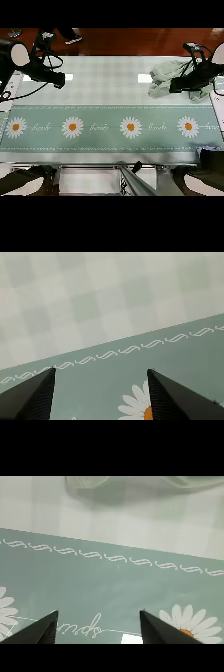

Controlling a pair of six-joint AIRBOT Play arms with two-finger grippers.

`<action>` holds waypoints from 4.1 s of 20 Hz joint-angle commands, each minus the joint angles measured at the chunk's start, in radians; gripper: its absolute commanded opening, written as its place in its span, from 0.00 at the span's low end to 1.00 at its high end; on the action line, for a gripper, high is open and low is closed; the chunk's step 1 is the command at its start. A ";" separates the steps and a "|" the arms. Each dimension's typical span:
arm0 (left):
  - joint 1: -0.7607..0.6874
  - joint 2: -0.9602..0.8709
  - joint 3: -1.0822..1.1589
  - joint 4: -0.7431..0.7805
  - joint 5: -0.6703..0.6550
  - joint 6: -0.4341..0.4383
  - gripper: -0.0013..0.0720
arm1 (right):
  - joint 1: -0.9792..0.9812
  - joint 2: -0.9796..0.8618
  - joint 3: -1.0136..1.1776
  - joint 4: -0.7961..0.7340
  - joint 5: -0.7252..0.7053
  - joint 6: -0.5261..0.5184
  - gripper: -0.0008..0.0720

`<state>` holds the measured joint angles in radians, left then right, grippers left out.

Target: Fold the shirts.

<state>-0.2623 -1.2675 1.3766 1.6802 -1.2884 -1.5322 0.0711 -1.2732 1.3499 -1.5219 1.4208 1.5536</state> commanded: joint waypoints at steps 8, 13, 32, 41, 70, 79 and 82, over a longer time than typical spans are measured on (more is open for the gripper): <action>0.000 -0.037 0.002 -0.042 0.213 0.001 0.94 | -0.009 -0.010 0.002 -0.286 -0.385 0.054 0.81; 0.000 -0.037 0.002 -0.042 0.226 0.001 0.94 | -0.270 -0.199 0.226 -0.393 -0.471 0.307 0.81; 0.000 -0.037 0.002 -0.043 0.227 0.000 0.93 | -0.460 -0.582 0.425 0.148 -0.251 -0.067 0.86; 0.000 -0.037 0.002 -0.044 0.185 0.000 0.93 | -0.360 -0.674 0.425 -0.339 -0.290 0.017 0.84; 0.000 0.426 0.665 -0.180 -0.233 -0.071 0.67 | -0.227 0.501 0.424 -0.036 -0.401 -0.073 0.03; 0.000 0.426 0.396 -0.158 -0.363 -0.097 0.80 | 0.214 0.214 0.220 0.047 -0.169 -0.017 0.03; 0.000 0.427 0.301 -0.044 -0.367 -0.097 0.80 | 0.470 0.138 -0.009 0.084 -0.337 0.084 0.03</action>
<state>-0.2623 -0.8417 1.7615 1.5467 -1.6356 -1.6268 0.3264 -1.0622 1.5162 -1.4799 1.2015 1.5478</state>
